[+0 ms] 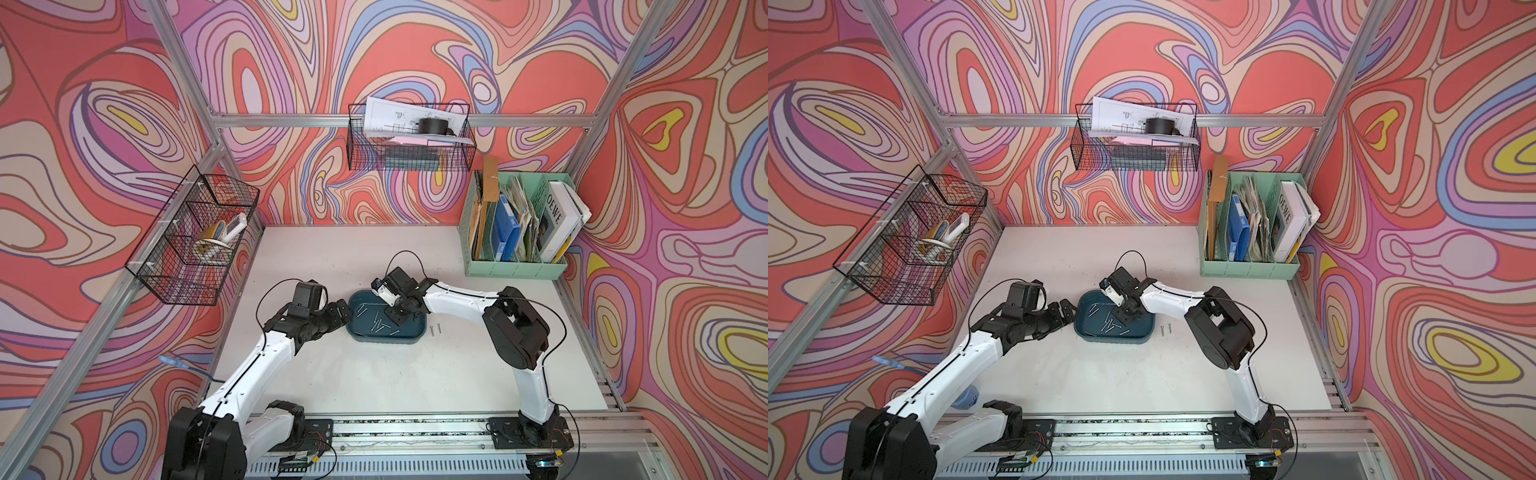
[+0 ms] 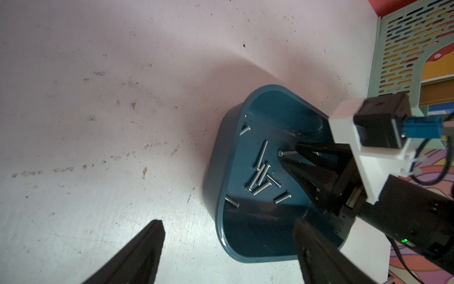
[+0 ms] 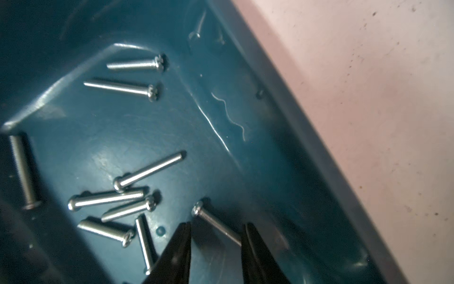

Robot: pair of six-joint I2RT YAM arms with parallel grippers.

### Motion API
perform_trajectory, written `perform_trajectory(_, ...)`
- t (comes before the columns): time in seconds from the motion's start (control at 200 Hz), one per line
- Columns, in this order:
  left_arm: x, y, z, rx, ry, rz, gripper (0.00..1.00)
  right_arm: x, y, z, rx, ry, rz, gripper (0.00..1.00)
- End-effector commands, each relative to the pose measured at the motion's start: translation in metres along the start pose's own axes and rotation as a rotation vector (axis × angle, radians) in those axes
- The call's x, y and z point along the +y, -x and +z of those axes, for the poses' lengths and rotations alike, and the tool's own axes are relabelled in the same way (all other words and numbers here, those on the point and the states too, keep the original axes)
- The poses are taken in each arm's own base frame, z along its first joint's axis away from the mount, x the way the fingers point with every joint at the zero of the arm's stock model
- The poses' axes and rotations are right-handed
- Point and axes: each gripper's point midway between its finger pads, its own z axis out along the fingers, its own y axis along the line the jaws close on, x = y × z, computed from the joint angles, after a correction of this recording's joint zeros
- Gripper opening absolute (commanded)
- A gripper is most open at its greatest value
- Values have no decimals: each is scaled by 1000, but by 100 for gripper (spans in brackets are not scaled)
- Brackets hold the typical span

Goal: Take out the screws from the storage box
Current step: Pick up the screw from the storage box.

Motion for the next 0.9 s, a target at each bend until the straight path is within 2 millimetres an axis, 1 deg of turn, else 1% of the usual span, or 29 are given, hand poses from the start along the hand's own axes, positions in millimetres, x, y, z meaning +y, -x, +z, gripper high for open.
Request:
perform_trajectory(0.0, -6, 5, -7, -19, -7, 15, 88, -4, 7, 7, -14, -8, 3, 36)
perform_trajectory(0.12, -6, 4, -6, -16, -13, 7, 88, 0, 0, 14, 7, 13, 22, 36)
perform_trajectory(0.205, -5, 4, -6, -15, -12, 7, 88, 3, -5, 18, 23, 27, 40, 33)
perform_trajectory(0.371, -5, 4, -7, -19, -9, 7, 88, 10, -12, 18, 37, 63, 81, 16)
perform_trajectory(0.551, -5, 3, -6, -16, -11, 6, 88, 13, -14, 15, 42, 79, 125, 2)
perform_trajectory(0.631, -5, 3, -6, -19, -13, 7, 88, 13, -15, 15, 44, 75, 146, 0)
perform_trajectory(0.716, -5, 3, -6, -17, -14, 9, 88, 11, -14, 13, 42, 64, 165, 0)
perform_trajectory(0.826, -5, 3, -6, -15, -11, 10, 88, 10, -4, 4, 17, 66, 201, 0)
perform_trajectory(0.896, -6, 4, -6, -17, -12, 12, 88, 11, 5, -6, -9, 75, 230, 0)
